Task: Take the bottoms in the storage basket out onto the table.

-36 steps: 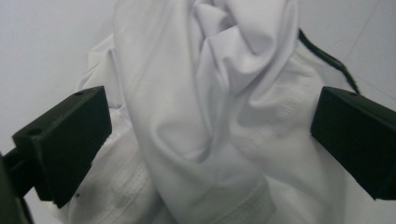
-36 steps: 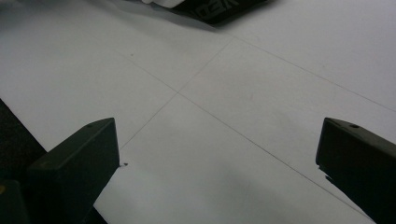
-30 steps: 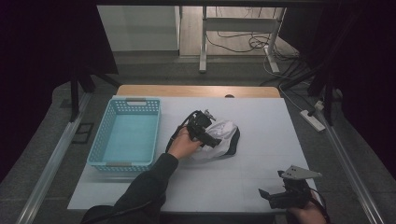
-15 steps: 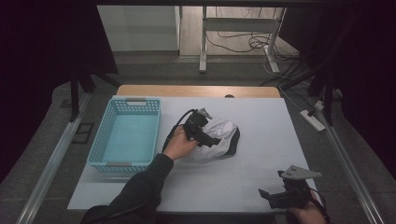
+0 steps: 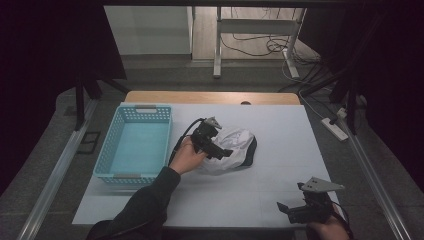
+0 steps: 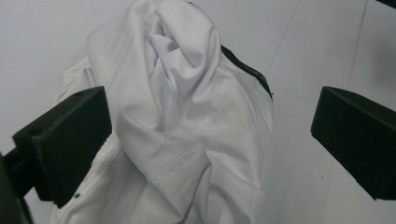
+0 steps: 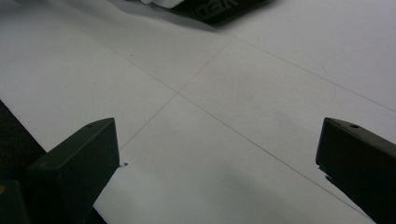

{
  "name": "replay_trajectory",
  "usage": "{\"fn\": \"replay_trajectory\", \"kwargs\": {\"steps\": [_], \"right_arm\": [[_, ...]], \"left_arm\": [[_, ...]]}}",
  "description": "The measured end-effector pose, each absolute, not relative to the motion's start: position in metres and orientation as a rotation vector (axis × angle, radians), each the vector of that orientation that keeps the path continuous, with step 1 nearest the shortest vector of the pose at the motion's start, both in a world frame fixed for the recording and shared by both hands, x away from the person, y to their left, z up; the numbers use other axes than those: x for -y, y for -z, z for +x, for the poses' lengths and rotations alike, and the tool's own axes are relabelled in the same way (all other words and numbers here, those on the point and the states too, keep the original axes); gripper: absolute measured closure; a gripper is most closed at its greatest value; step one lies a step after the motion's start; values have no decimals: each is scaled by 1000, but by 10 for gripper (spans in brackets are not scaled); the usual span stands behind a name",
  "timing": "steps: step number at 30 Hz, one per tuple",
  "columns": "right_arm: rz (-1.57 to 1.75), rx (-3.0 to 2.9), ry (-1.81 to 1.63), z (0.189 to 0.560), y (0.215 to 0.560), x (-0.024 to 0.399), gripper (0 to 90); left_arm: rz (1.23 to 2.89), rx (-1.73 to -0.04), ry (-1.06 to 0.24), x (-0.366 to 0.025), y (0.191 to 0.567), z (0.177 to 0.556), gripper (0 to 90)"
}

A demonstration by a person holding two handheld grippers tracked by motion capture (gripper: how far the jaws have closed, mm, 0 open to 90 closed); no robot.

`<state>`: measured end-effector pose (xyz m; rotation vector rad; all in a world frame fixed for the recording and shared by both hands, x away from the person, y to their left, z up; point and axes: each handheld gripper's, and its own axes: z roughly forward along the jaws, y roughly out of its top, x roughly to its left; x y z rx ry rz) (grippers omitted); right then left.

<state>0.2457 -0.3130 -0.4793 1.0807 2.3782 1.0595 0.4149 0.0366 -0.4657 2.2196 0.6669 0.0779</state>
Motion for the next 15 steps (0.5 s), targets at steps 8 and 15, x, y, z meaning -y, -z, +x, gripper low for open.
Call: {"fn": "replay_trajectory", "kwargs": {"steps": [8, 15], "right_arm": [[1082, -2376, -1080, 245, 479, 314, 0], [1070, -2380, -1091, 245, 478, 315, 32]], "left_arm": [[2196, -668, -77, -44, 464, 414, 0], [2185, -710, -72, -52, 464, 412, 0]]}}
